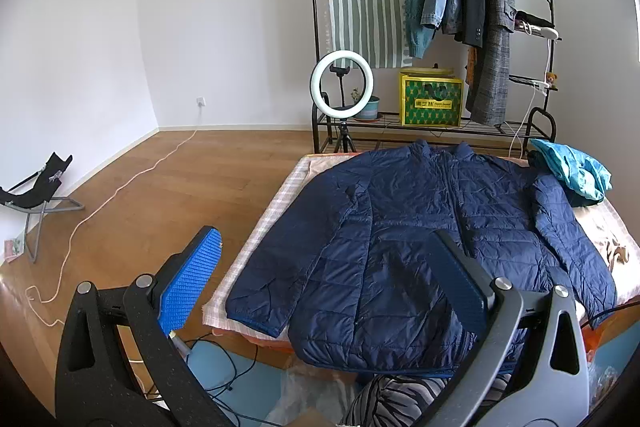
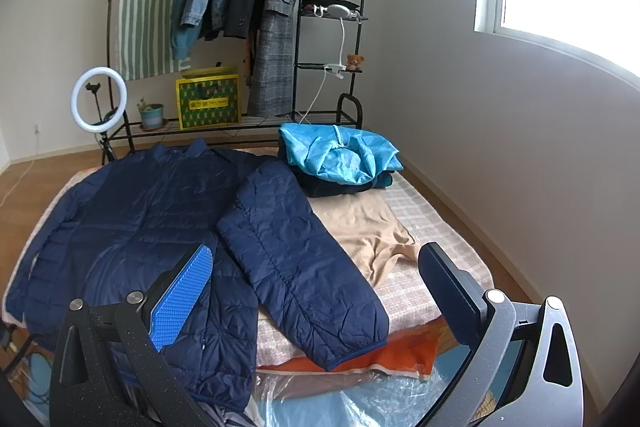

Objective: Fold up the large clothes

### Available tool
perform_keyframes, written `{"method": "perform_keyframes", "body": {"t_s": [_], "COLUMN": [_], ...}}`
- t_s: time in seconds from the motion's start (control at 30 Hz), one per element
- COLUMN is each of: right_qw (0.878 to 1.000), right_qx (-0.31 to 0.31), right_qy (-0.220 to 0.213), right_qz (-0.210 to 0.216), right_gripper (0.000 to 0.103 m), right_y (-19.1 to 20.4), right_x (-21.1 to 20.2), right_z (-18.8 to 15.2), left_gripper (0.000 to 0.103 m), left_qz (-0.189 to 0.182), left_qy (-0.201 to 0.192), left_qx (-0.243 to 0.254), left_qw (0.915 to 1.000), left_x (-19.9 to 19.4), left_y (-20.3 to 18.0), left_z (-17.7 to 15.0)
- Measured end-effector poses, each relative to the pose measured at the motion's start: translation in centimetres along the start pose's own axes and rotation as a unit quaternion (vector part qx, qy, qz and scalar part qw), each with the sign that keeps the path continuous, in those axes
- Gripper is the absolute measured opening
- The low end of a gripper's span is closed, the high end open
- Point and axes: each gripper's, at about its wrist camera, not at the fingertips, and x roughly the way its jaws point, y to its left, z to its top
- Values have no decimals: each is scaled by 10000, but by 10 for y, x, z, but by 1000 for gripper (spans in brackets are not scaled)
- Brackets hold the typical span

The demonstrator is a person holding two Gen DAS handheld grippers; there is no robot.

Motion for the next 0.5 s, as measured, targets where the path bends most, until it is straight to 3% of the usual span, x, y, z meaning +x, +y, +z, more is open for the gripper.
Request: {"method": "perform_keyframes", "body": {"t_s": [0.5], "right_qw": [10000], "right_qx": [5], "right_qy": [-20], "right_qz": [4], "right_gripper": [102], "right_y": [-2], "right_x": [-2], "right_z": [1], "left_gripper": [103], "left_qz": [-15], "left_qy": [-52], "left_qx": [17], "left_qw": [10000], "left_x": [-4], "left_y": [-2], "left_z": [6]}}
